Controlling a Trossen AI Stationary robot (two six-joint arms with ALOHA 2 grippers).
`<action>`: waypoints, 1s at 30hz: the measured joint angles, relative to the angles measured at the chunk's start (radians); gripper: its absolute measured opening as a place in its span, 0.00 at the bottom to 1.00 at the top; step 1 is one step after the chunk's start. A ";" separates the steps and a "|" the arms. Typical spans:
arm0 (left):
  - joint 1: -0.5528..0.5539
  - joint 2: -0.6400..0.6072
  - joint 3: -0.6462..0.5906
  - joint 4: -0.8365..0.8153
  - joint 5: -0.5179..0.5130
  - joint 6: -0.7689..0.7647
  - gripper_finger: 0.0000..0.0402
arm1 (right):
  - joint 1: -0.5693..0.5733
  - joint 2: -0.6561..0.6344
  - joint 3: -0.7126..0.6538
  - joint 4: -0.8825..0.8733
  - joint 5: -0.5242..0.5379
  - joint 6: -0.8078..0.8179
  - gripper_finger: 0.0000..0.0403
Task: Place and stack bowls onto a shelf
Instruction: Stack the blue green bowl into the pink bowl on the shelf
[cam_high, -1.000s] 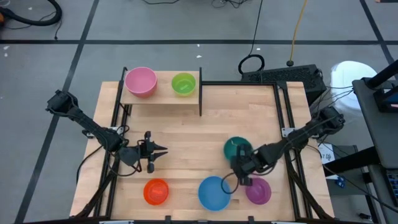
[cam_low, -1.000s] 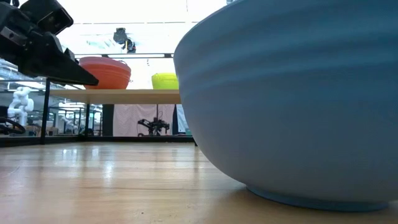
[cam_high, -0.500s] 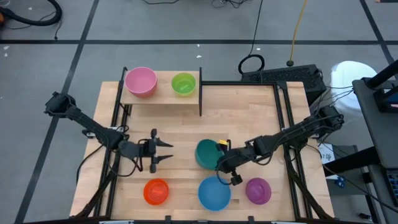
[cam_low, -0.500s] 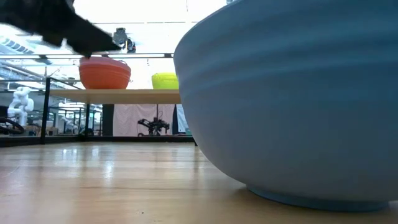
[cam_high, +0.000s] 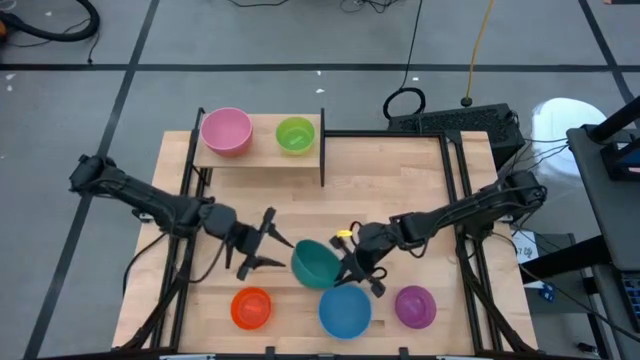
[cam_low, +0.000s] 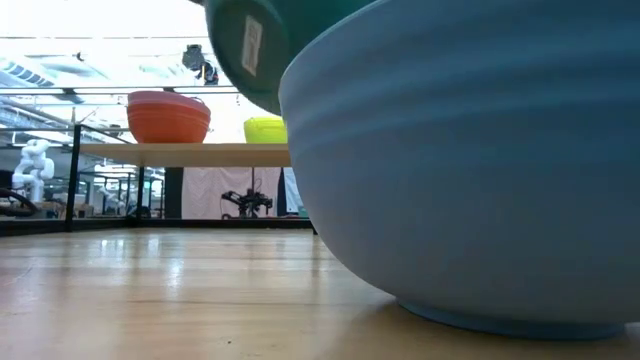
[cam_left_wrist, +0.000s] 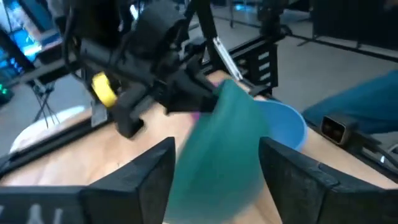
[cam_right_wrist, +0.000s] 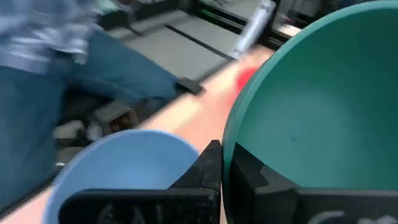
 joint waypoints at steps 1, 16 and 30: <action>0.020 0.008 0.003 0.009 0.021 0.008 0.57 | -0.004 0.014 0.000 0.037 -0.035 -0.006 0.00; 0.160 0.156 0.001 0.046 0.541 0.047 0.49 | -0.091 0.178 0.000 0.312 -0.283 -0.009 0.00; 0.187 0.230 0.000 0.068 0.656 0.073 0.23 | -0.138 0.187 -0.001 0.305 -0.348 -0.010 0.01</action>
